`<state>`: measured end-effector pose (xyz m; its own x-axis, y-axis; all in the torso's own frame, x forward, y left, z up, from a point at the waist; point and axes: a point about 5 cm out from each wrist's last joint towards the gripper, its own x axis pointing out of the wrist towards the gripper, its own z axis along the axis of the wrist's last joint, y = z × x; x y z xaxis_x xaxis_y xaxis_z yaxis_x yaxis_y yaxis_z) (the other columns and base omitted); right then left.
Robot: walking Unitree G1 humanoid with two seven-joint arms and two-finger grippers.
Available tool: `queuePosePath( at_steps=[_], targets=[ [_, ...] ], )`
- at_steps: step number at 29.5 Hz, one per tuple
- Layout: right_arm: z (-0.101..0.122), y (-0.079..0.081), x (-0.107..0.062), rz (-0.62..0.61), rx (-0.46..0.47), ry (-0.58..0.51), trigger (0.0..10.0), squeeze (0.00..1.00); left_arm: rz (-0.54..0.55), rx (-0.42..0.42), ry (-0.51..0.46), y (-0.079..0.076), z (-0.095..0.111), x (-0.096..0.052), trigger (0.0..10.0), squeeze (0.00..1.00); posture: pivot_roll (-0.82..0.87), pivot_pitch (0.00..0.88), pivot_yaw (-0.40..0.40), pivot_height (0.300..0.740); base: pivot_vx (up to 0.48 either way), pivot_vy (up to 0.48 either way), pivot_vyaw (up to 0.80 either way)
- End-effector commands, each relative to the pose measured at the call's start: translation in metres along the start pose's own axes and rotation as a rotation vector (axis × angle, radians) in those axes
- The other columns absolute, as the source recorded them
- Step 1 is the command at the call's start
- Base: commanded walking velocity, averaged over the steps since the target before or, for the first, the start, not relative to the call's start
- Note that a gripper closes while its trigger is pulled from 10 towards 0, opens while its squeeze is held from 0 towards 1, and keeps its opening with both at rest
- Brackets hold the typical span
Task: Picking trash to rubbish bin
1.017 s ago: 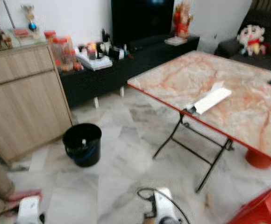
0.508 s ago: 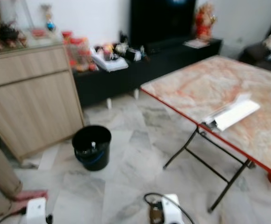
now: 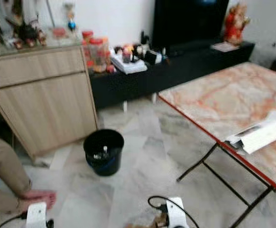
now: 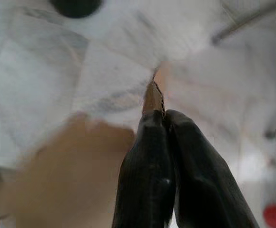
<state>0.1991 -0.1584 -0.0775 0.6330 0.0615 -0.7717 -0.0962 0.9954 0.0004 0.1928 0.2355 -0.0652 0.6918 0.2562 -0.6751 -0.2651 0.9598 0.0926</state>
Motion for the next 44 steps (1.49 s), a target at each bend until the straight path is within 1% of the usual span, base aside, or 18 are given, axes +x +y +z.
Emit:
queuePosePath(
  at_steps=[1,4,20,29,33,37,39,44],
  targets=[
    [0.0120,0.0112,0.0030,0.027,0.005,-0.036,10.0,0.00,0.032,-0.003,0.014,0.0116,-0.0051,-0.0019,10.0,0.00,0.07,0.031,-0.039,0.740,0.319,0.000,0.80],
    [0.0117,0.0115,0.0030,0.026,0.013,-0.036,10.0,0.00,0.030,-0.002,0.015,0.0116,-0.0054,-0.0020,10.0,0.00,0.07,0.032,-0.037,0.740,0.321,0.000,0.54],
    [0.0157,0.0123,0.0037,0.028,0.011,-0.048,10.0,0.00,0.025,-0.005,0.005,0.0103,-0.0042,-0.0019,10.0,0.00,0.07,0.032,-0.040,0.740,0.317,0.000,0.00],
    [0.0183,0.0141,0.0042,0.040,-0.008,-0.054,10.0,0.00,0.020,-0.007,0.000,0.0079,-0.0028,-0.0013,10.0,0.00,0.07,0.026,-0.041,0.740,0.315,0.000,0.00],
    [0.0176,0.0136,0.0041,0.034,0.002,-0.051,10.0,0.00,0.017,-0.005,0.000,0.0072,-0.0030,-0.0015,10.0,0.00,0.07,0.018,-0.037,0.740,0.314,0.000,0.00],
    [0.0165,0.0135,0.0039,0.035,-0.004,-0.049,10.0,0.00,0.015,-0.002,0.001,0.0075,-0.0041,-0.0019,10.0,0.00,0.06,0.011,-0.035,0.740,0.311,0.000,0.00],
    [0.0151,0.0143,0.0036,0.042,-0.023,-0.046,10.0,0.00,0.015,-0.001,0.002,0.0077,-0.0045,-0.0020,10.0,0.00,0.07,0.001,-0.033,0.740,0.309,0.000,0.00],
    [0.0118,0.0159,0.0032,0.044,-0.032,-0.035,10.0,0.00,0.014,0.002,-0.001,0.0081,-0.0027,-0.0014,10.0,0.00,0.07,0.000,-0.034,0.740,0.311,0.000,0.67]
  ],
)
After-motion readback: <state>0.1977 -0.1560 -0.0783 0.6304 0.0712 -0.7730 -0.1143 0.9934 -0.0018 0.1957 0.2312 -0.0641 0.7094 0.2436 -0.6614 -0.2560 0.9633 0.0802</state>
